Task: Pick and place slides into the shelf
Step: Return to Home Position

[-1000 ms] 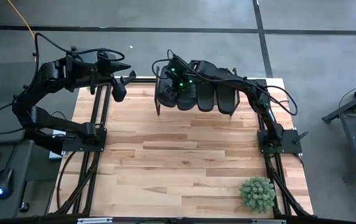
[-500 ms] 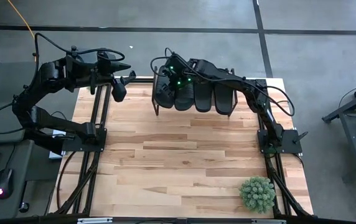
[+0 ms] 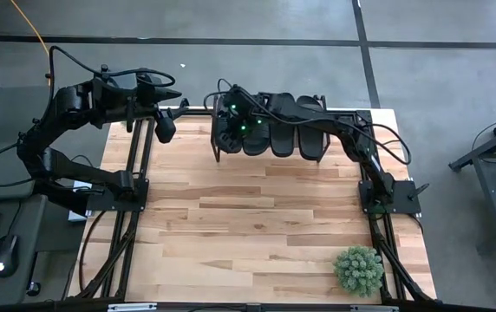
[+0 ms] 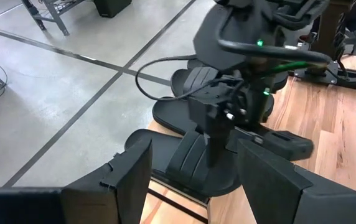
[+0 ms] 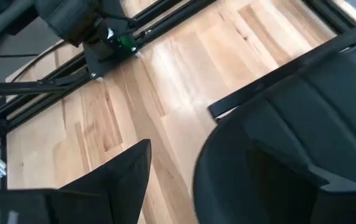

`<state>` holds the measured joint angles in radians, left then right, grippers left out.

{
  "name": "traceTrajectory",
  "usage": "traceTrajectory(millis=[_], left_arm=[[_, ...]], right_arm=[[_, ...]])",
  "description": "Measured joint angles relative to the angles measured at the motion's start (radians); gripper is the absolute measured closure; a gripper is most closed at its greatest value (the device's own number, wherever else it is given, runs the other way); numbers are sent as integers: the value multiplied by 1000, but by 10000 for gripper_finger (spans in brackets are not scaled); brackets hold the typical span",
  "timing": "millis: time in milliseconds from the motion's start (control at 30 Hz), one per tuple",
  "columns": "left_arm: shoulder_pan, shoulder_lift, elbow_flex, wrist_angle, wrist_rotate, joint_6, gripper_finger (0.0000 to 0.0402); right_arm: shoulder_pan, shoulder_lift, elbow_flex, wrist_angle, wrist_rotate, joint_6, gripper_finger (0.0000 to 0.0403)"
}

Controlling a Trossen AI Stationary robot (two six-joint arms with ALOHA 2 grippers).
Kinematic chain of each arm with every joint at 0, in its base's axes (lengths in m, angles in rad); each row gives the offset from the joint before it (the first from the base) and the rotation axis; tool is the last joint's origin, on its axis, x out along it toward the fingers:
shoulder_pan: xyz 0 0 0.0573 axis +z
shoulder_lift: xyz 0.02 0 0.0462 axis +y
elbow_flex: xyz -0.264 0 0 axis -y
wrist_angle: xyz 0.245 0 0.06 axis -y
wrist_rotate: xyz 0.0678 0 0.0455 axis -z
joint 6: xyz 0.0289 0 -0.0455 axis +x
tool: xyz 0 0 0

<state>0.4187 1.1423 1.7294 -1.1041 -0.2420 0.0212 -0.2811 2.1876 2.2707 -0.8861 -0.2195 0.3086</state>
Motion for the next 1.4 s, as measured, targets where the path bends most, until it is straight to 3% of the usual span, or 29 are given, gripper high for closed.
traceTrajectory(millis=[267, 467, 733, 1400], left_arm=[[0, 0, 0, 0, 3, 0, 186], [0, 0, 0, 1, 65, 35, 186], [0, -19, 0, 2, 112, 57, 185], [0, -112, 0, 10, 272, 34, 186]], right_arm=[[27, 0, 0, 1, 3, 26, 150], [27, -1, 2, 37, -30, 51, 150], [29, -3, 85, 39, -79, 60, 150], [61, -170, 85, 160, -85, 82, 150]])
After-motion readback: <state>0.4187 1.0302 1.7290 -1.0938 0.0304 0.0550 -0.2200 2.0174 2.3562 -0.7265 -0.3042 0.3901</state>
